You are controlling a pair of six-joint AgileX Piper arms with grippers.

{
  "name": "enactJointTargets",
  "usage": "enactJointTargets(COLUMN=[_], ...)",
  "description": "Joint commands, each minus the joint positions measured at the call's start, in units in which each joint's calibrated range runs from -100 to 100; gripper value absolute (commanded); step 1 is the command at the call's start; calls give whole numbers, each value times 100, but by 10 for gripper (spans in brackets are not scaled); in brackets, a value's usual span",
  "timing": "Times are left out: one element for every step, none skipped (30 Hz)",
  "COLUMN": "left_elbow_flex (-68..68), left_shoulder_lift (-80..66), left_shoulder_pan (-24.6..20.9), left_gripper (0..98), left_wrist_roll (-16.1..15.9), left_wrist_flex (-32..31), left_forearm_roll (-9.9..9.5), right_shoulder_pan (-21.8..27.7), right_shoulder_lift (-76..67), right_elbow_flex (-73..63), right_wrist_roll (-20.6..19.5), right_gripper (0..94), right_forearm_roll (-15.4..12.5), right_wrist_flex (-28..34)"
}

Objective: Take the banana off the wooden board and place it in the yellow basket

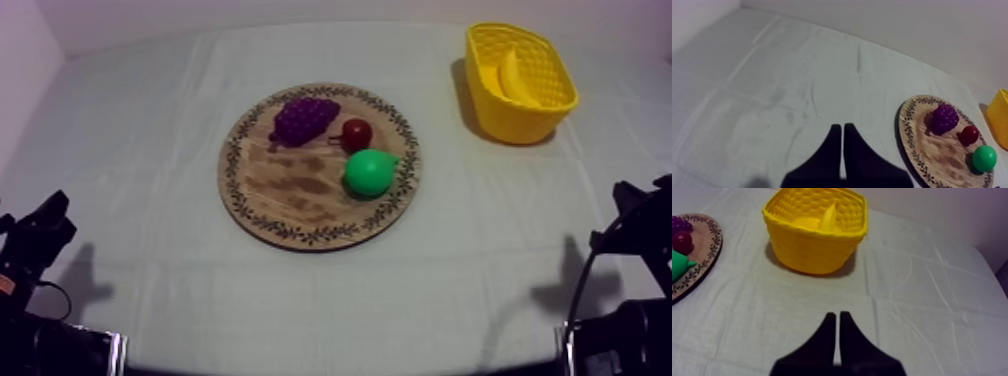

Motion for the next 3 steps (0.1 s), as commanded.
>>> enactJointTargets(left_elbow_flex=[3, 3, 3], left_shoulder_lift=[-3, -3, -3], left_shoulder_pan=[0, 0, 0], left_gripper=[1, 1, 1], left_wrist_roll=[-1, -1, -1], left_wrist_flex=[0, 0, 0], left_forearm_roll=[-2, -2, -2], right_shoulder_pan=[3, 3, 3], right_shoulder_lift=[-4, -4, -4], right_elbow_flex=[1, 1, 1], right_wrist_roll=[-4, -4, -4], right_gripper=[4, 4, 4], right_forearm_roll=[3, 3, 3], right_wrist_flex=[-10, -10, -10])
